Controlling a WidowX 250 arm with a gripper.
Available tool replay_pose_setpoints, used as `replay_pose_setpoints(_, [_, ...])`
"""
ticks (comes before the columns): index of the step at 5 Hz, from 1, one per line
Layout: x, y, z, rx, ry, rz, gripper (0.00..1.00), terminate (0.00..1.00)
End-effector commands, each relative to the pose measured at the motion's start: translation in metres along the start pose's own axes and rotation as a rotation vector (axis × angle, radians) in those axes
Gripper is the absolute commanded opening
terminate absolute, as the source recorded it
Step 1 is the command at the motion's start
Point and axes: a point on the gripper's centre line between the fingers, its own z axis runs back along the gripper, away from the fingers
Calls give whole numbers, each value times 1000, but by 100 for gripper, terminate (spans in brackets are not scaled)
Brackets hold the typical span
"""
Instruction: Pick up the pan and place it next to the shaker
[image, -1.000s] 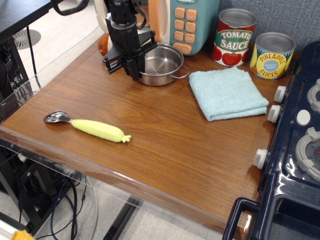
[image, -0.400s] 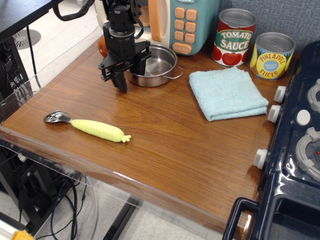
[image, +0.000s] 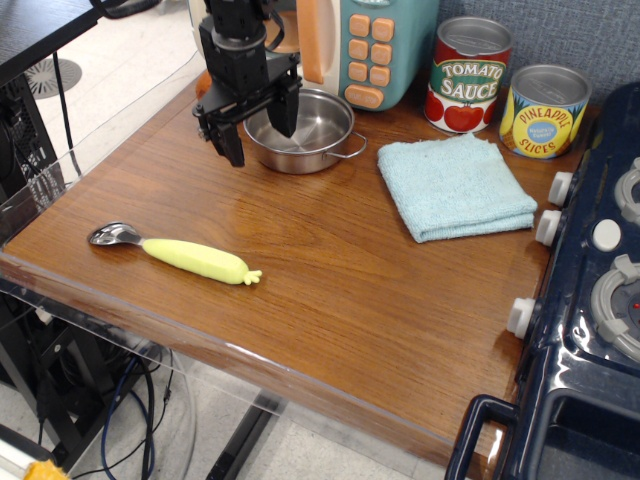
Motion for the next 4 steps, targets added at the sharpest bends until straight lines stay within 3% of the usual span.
replay_pose_setpoints(1, [23,22,75,-160,-77,14,100,0])
replay_pose_setpoints(3, [23,22,75,-160,-77,14,100,0])
replay_pose_setpoints(4, [23,22,75,-160,-77,14,100,100])
